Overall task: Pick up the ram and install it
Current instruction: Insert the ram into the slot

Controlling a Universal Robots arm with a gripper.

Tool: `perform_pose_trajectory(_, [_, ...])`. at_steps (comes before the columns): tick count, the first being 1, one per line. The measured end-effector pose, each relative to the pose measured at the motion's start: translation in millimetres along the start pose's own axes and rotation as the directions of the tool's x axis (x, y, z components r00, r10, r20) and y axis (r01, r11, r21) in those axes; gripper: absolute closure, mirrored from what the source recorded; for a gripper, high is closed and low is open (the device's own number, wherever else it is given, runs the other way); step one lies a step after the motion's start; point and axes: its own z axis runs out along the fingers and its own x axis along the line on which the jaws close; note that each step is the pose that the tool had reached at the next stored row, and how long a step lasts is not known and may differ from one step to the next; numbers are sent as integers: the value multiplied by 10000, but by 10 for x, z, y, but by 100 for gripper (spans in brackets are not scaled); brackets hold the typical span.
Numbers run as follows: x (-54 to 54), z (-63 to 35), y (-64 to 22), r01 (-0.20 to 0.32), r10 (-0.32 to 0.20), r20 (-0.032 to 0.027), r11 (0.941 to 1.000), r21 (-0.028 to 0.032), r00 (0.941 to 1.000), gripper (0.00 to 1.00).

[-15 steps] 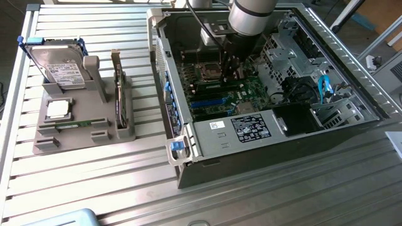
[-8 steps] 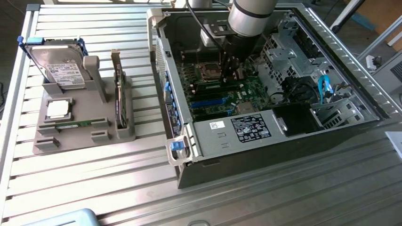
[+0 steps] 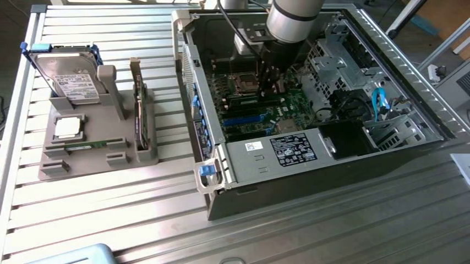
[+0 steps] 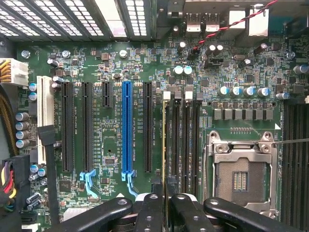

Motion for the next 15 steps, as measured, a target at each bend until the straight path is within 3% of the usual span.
perform_pose_trajectory(6, [-1,6,2,1,-1,43,10000,1,10000,87])
perform_pose_trajectory(15, [-1,21,2,0,0,43,10000,0,10000,87])
